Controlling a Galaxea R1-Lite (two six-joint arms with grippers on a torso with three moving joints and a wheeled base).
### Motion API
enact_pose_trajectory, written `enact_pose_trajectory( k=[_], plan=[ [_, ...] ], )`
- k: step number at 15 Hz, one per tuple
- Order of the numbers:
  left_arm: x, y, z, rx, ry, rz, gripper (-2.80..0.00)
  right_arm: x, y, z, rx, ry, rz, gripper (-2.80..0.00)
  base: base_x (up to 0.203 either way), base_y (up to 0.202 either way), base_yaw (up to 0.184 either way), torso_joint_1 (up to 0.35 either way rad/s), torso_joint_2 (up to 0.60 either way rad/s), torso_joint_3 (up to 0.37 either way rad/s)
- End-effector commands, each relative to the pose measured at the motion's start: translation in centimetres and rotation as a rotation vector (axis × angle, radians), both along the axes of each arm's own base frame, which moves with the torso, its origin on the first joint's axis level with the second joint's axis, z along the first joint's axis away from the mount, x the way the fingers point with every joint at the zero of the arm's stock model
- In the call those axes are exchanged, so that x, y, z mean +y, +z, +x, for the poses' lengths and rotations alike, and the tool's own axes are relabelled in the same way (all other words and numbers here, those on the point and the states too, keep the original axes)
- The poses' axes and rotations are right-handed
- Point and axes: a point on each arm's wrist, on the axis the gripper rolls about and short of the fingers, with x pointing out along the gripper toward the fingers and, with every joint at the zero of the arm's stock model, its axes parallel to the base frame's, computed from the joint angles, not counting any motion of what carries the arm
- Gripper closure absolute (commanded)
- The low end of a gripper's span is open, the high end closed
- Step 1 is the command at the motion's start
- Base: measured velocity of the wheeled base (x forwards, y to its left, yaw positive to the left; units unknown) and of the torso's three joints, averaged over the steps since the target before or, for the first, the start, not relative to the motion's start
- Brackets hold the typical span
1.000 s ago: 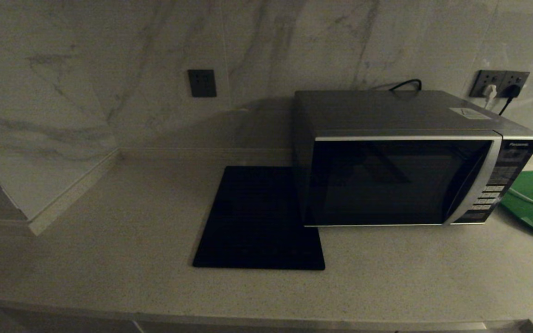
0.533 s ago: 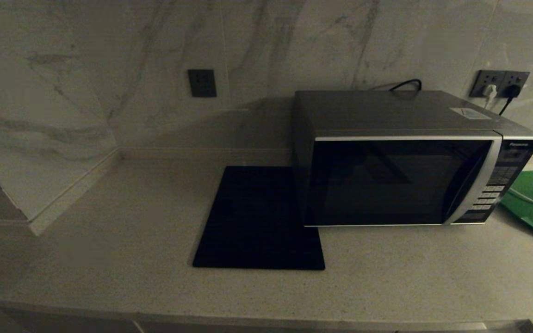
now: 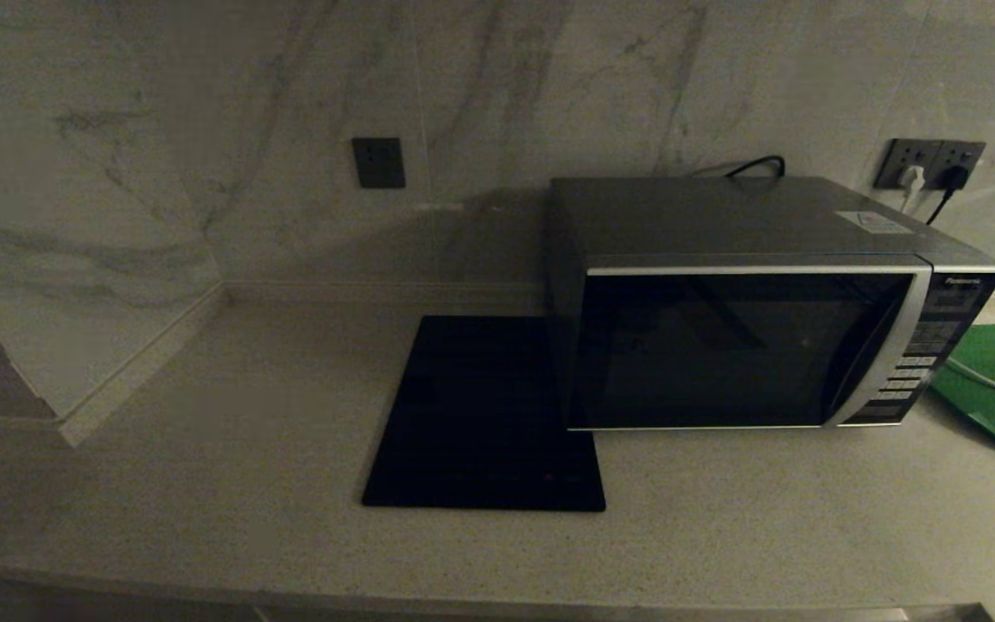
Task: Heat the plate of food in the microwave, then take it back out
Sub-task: Open the microwave oven
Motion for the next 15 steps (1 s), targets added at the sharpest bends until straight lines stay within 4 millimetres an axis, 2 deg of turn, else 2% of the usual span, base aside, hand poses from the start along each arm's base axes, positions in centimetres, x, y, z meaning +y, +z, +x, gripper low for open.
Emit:
enact_pose_trajectory(
  k=[1, 3, 7, 12, 15],
  plan=[
    [0.00, 0.00, 0.00, 0.000, 0.000, -0.001, 0.00, 0.13, -1.30, 1.14, -0.068, 0.060, -0.036, 0.00, 0.000, 0.000, 0.000, 0.000, 0.00, 0.000],
    [0.00, 0.00, 0.00, 0.000, 0.000, -0.001, 0.00, 0.36, -1.34, 1.01, -0.029, 0.167, -0.042, 0.00, 0.000, 0.000, 0.000, 0.000, 0.00, 0.000],
    [0.00, 0.00, 0.00, 0.000, 0.000, -0.001, 0.00, 0.59, -1.52, 0.95, -0.003, 0.268, -0.019, 0.00, 0.000, 0.000, 0.000, 0.000, 0.00, 0.000],
    [0.00, 0.00, 0.00, 0.000, 0.000, -0.001, 0.00, 0.57, -2.10, 1.12, 0.001, 0.256, 0.116, 0.00, 0.000, 0.000, 0.000, 0.000, 0.00, 0.000],
    [0.00, 0.00, 0.00, 0.000, 0.000, -0.001, 0.00, 0.56, -2.07, 1.10, 0.002, 0.251, 0.119, 0.00, 0.000, 0.000, 0.000, 0.000, 0.00, 0.000]
  ],
)
